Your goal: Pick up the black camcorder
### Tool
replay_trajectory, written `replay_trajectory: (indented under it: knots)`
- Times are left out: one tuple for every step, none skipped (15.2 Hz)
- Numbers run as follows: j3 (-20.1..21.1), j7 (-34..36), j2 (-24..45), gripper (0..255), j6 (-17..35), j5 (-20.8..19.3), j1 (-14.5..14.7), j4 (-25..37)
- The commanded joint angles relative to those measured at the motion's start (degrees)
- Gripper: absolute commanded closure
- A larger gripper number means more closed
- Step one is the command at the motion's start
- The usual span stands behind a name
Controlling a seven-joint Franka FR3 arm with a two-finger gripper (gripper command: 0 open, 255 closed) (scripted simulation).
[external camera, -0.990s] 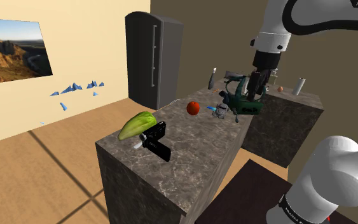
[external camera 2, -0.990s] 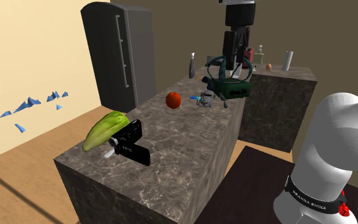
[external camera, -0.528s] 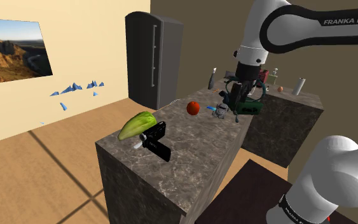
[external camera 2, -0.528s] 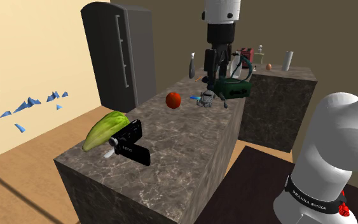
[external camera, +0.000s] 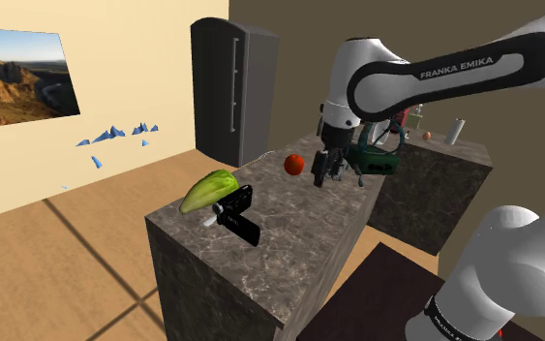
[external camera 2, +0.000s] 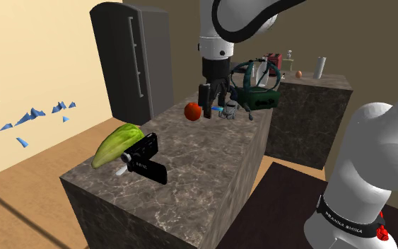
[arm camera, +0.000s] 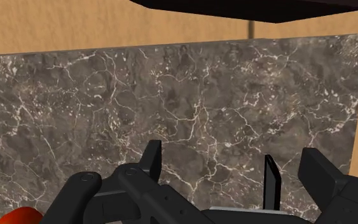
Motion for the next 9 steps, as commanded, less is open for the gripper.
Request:
replay_trajectory:
  knots:
    - [0.84,0.88,3.97,0,3.62,0.22,0.48,0.83]
    - [1.23,1.3,5.95,0,5.46,0.25,0.68,1.15]
    - [1.62,1.73,7.96,0,7.25,0.24,0.86,1.55]
    - [2.01,2.17,10.01,0,8.99,0.2,1.04,2.03]
    - [2.39,2.62,12.09,0,10.68,0.11,1.2,2.59]
    - [2.78,3.09,14.19,0,12.31,-0.02,1.34,3.24]
    - [3.16,3.58,16.32,0,13.88,-0.2,1.48,3.96]
    - [3.52,4.09,18.46,0,15.39,-0.44,1.61,4.76]
    - [3.87,4.63,20.63,0,16.83,-0.73,1.74,5.65]
